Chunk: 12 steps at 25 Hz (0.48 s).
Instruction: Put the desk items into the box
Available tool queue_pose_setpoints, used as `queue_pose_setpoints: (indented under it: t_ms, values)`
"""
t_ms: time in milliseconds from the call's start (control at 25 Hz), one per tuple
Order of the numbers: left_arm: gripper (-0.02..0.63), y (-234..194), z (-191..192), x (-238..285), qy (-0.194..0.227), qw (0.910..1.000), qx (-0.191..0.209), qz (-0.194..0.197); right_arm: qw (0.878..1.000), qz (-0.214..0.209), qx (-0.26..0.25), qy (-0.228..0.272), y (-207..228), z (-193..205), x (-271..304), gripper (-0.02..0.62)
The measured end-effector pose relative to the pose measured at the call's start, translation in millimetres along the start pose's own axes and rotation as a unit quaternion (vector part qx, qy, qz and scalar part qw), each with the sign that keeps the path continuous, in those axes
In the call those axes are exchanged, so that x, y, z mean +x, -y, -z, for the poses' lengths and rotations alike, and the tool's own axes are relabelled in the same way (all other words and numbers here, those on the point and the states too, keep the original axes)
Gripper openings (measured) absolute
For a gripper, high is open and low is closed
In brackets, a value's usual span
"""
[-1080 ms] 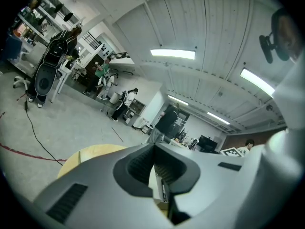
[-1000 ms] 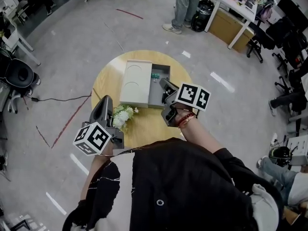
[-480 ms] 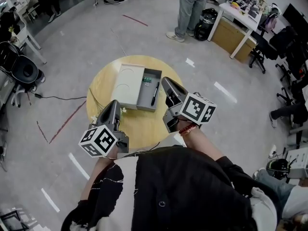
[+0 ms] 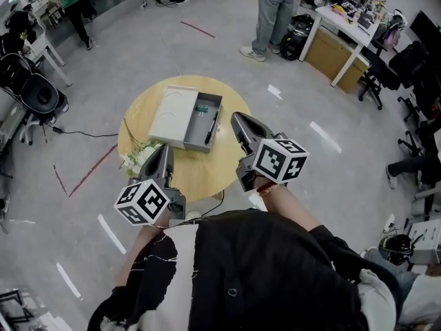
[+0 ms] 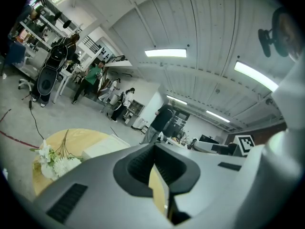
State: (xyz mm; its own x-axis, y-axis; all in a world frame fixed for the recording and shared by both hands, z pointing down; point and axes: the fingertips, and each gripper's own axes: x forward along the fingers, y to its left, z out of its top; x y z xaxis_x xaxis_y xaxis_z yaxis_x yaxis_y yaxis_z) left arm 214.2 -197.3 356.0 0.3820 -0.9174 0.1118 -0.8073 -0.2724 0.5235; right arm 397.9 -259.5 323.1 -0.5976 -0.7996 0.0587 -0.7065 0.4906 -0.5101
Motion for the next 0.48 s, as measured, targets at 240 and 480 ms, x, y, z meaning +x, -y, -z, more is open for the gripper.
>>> queue_pose_setpoints:
  t_ms: [240,480]
  values:
    - [0.011,13.8,14.5,-5.8,0.004,1.0,-0.004,-0.005,1.0,0.0,-0.012,-0.017,7.7,6.0,-16.1,0.005]
    - [0.011,21.8,30.8,-6.9,0.006,0.9999,-0.005,-0.009,1.0,-0.003,-0.016,-0.027,18.6,14.9,-27.4,0.005]
